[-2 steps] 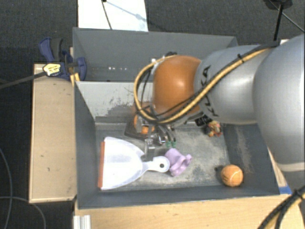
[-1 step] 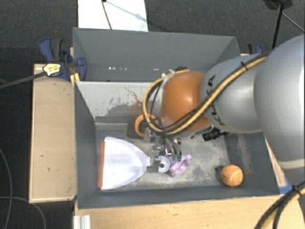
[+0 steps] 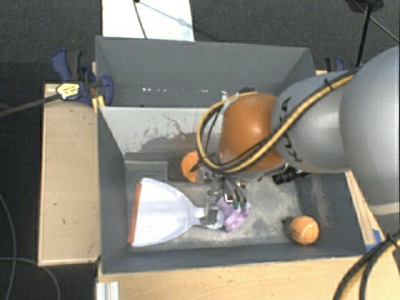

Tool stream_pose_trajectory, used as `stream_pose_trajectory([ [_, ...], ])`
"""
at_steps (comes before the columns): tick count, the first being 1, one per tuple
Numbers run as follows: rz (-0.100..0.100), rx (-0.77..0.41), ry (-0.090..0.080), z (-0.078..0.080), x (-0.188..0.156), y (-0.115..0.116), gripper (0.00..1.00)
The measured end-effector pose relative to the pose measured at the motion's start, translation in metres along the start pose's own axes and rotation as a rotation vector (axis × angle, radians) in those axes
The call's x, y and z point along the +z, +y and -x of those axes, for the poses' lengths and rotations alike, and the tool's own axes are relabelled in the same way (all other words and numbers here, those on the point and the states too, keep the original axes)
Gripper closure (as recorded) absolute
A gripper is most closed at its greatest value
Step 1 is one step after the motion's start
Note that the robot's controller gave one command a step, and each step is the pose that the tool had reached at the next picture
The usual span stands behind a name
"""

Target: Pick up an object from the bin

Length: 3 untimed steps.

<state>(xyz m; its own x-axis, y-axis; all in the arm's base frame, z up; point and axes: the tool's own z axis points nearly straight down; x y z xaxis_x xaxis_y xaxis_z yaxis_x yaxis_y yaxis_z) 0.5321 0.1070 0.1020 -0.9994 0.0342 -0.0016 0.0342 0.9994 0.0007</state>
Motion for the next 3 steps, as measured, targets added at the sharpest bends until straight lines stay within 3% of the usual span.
stream_pose_trajectory([
  [1, 0.0, -0.242, 0.0, -0.007, -0.002, -0.021, 0.0],
  [2, 0.0, -0.148, -0.003, -0.035, 0.019, -0.024, 0.0],
  [3, 0.0, -0.021, -0.002, -0.02, 0.008, -0.045, 1.0],
])
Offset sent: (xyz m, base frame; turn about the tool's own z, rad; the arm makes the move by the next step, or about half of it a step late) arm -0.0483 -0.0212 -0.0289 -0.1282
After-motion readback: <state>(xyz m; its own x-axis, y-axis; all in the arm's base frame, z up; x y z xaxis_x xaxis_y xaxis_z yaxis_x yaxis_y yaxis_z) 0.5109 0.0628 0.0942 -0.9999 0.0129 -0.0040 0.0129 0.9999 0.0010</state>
